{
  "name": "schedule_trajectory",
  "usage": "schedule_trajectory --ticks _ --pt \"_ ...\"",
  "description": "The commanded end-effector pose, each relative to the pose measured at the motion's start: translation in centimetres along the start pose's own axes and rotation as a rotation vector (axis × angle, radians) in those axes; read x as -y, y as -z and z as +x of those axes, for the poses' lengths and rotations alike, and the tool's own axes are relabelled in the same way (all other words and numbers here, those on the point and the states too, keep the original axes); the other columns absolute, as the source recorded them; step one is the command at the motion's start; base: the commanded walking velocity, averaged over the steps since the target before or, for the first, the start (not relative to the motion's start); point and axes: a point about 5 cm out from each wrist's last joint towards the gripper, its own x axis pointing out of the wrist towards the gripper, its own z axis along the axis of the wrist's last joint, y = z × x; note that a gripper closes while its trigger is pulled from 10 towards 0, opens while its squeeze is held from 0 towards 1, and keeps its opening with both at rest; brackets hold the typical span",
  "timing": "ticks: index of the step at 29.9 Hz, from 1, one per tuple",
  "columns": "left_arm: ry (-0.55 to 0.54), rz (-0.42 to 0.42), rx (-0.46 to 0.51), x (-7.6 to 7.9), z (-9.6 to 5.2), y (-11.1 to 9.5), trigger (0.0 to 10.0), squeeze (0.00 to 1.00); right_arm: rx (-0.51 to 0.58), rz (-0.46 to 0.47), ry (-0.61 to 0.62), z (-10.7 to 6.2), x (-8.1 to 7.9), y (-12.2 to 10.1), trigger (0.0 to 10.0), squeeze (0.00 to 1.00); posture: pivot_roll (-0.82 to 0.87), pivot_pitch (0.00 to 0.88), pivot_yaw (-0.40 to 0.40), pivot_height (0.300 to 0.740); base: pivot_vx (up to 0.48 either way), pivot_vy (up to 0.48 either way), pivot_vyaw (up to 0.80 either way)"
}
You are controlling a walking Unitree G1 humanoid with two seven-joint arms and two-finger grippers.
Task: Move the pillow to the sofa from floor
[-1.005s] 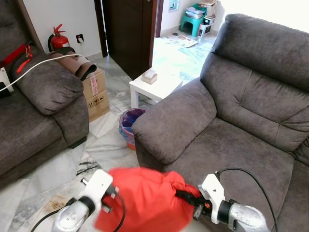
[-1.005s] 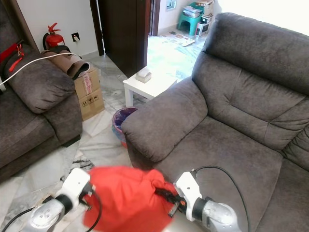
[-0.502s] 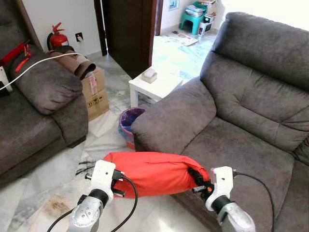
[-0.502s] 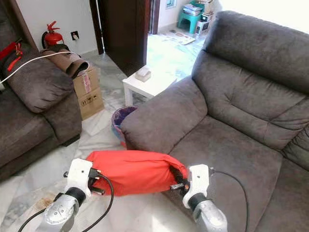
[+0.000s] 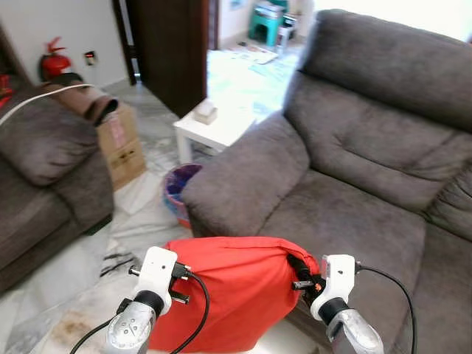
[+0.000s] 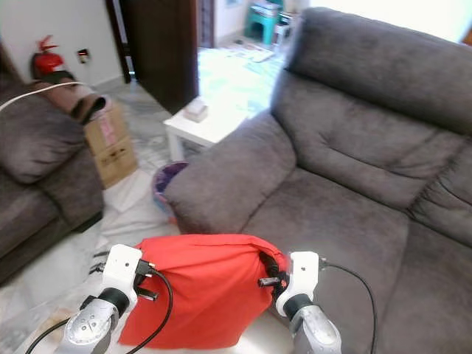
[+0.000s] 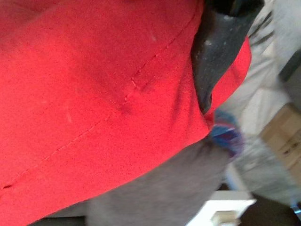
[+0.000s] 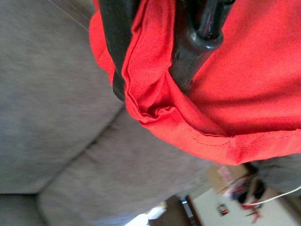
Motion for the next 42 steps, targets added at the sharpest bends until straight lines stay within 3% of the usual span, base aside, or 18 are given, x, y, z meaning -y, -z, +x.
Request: schedule_trajectory --ticks 1,17,35,42 --pt "-0.011 0.015 0.111 -0.32 0.31 -2.19 10.0 0.0 0.024 0.002 0.04 -0.32 0.76 -0.39 10.0 0.0 0.06 0.102 -0.038 0.74 0.0 0.0 -0.8" --pt "-0.007 0.064 0.103 -0.56 0.0 -1.87 10.0 0.0 0.023 -0.008 0.045 -0.17 0.95 -0.58 10.0 0.0 0.07 0.123 -0.045 0.74 0.0 -0.144 -0.8" --pt "-0.022 0.034 0.134 -0.83 -0.11 -2.29 10.0 0.0 0.038 -0.016 0.043 0.21 0.95 -0.99 10.0 0.0 0.07 0.128 -0.051 0.74 0.0 0.0 -0.8" --pt "-0.029 0.039 0.146 -0.91 -0.2 -2.36 10.0 0.0 0.056 -0.039 0.033 0.45 0.78 -1.31 10.0 0.0 0.07 0.127 -0.054 0.74 0.0 0.0 0.0"
